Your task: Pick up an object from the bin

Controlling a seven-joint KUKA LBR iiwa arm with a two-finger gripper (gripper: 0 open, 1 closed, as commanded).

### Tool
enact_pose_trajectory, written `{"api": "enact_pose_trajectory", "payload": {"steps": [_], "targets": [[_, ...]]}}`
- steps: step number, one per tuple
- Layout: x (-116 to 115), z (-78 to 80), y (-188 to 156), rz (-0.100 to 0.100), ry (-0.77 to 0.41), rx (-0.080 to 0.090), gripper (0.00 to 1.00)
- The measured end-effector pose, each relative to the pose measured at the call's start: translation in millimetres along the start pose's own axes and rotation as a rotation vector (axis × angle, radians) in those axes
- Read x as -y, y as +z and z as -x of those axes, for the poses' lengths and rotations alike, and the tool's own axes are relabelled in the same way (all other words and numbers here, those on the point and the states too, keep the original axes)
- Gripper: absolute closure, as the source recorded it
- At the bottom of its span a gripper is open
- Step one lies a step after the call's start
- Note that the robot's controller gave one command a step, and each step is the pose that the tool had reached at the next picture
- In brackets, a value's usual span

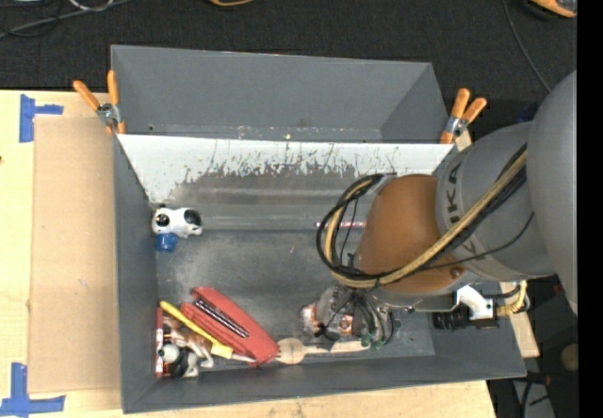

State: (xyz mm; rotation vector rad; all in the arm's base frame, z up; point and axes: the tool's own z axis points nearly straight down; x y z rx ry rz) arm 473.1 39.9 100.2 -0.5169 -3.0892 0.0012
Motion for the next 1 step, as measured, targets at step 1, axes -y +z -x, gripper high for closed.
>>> {"api": "enact_pose_trajectory", "payload": {"steps": [1], "targets": [[-0.1, -0.1, -90.1, 0.000, -0.035, 0.003, 1.00]]}}
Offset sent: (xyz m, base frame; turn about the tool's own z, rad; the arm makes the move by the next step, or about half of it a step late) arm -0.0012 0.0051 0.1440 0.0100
